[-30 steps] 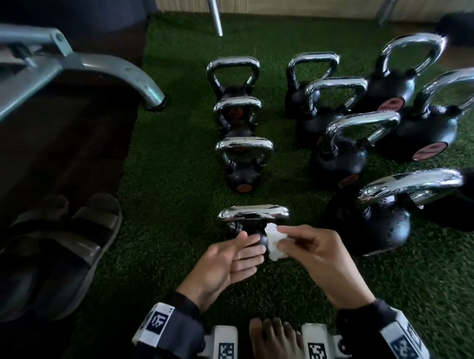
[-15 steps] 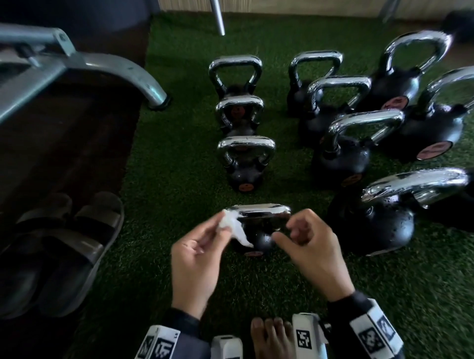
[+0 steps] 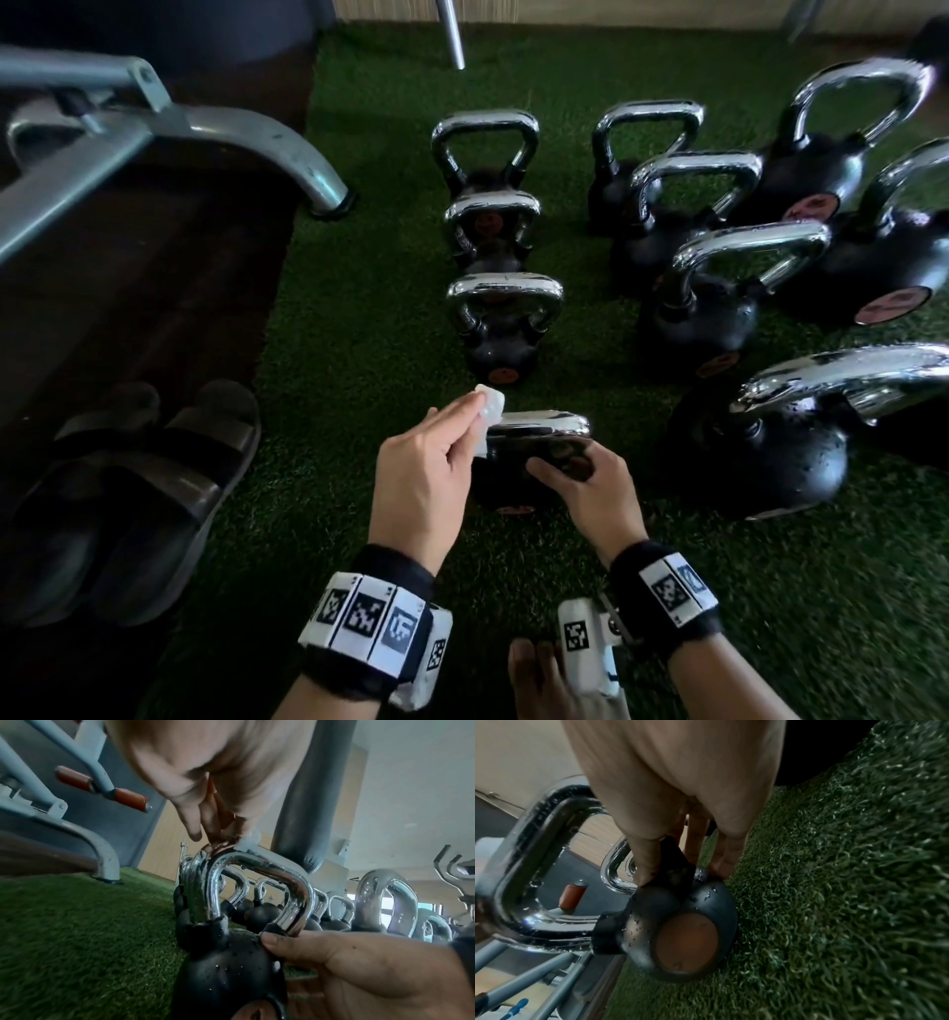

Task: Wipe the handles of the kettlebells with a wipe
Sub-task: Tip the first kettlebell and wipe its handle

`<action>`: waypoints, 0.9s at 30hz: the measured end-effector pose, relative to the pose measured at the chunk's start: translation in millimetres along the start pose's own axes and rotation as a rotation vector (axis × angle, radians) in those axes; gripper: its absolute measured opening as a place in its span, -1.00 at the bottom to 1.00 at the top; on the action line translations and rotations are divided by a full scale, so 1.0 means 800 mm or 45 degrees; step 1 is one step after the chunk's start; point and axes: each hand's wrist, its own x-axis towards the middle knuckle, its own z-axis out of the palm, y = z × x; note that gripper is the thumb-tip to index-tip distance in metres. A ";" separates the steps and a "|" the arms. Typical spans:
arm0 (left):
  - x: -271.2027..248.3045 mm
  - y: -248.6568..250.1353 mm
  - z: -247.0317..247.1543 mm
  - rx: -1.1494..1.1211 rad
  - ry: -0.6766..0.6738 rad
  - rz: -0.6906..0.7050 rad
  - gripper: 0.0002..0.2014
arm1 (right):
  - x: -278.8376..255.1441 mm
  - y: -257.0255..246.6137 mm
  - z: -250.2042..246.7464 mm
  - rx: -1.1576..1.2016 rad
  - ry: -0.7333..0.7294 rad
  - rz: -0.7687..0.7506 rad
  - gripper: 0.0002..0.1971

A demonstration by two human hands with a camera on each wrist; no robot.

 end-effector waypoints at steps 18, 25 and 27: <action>-0.033 -0.038 0.009 -0.546 0.216 -0.561 -0.67 | 0.008 0.017 -0.001 0.032 0.002 -0.042 -0.61; -0.054 -0.047 0.038 -0.902 0.237 -0.921 -0.73 | 0.006 0.013 -0.003 0.073 -0.012 -0.055 -0.71; -0.061 -0.052 0.047 -0.874 0.173 -0.940 -0.70 | 0.005 0.006 -0.005 0.088 -0.009 -0.050 -0.74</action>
